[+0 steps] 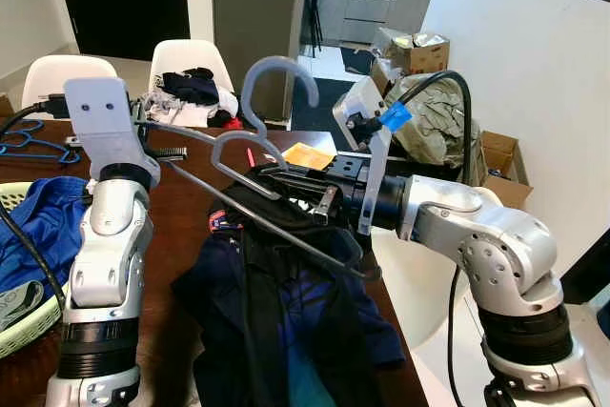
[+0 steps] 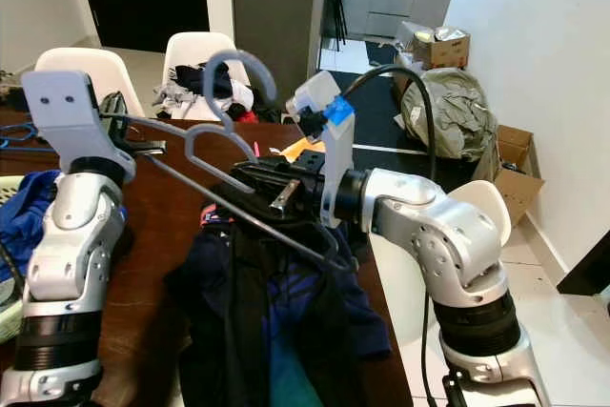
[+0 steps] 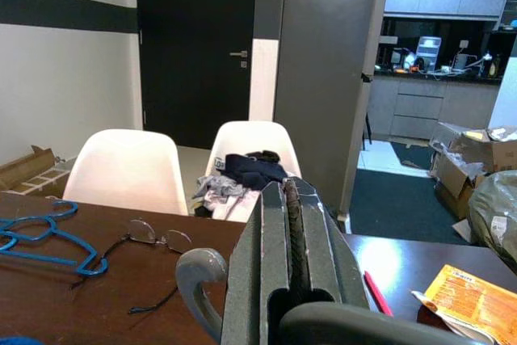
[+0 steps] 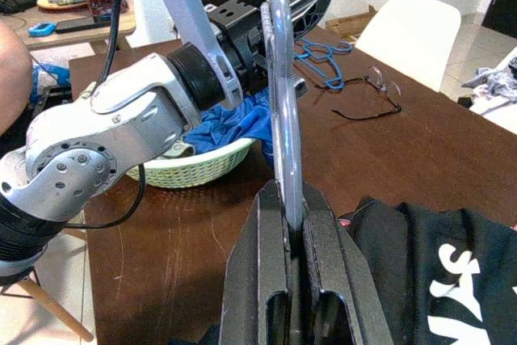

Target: Hang hanger

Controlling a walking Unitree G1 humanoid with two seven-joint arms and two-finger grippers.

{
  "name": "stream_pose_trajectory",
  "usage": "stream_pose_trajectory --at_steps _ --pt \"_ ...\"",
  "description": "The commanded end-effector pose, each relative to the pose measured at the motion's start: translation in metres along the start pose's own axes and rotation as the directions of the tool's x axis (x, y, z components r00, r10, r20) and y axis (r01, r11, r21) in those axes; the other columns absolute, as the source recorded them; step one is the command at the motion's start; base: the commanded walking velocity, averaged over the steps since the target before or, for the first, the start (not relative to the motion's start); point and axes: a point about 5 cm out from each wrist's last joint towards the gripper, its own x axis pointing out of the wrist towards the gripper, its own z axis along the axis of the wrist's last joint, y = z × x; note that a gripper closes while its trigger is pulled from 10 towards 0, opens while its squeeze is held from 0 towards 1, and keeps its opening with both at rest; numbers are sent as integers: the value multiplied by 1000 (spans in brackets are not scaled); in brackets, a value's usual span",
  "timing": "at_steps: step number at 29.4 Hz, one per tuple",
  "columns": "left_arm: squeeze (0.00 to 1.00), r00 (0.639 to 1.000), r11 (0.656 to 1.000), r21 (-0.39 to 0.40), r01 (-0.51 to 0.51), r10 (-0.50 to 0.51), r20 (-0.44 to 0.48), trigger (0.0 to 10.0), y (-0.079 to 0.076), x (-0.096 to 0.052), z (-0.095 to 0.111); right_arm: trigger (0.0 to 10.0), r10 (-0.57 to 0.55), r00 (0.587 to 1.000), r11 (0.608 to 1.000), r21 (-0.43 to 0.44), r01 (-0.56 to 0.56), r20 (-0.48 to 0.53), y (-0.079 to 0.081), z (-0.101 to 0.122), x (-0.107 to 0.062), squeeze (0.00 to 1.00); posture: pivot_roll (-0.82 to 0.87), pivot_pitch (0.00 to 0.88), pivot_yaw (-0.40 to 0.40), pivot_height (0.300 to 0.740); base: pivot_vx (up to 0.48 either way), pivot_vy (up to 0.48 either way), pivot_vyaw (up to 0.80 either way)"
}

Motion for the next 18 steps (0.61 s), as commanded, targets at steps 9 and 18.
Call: stream_pose_trajectory --at_steps 9,18 --pt "1000 943 922 -198 332 -331 41 10000 -34 -11 5 0 -42 999 999 -34 42 -10 -8 0 -6 0 76 0 -55 740 0 0 0" --pt "1000 784 769 -194 609 -621 -1 10000 -60 -38 -2 0 -136 990 988 -69 138 30 -27 4 -14 0 84 0 -57 740 0 0 0"
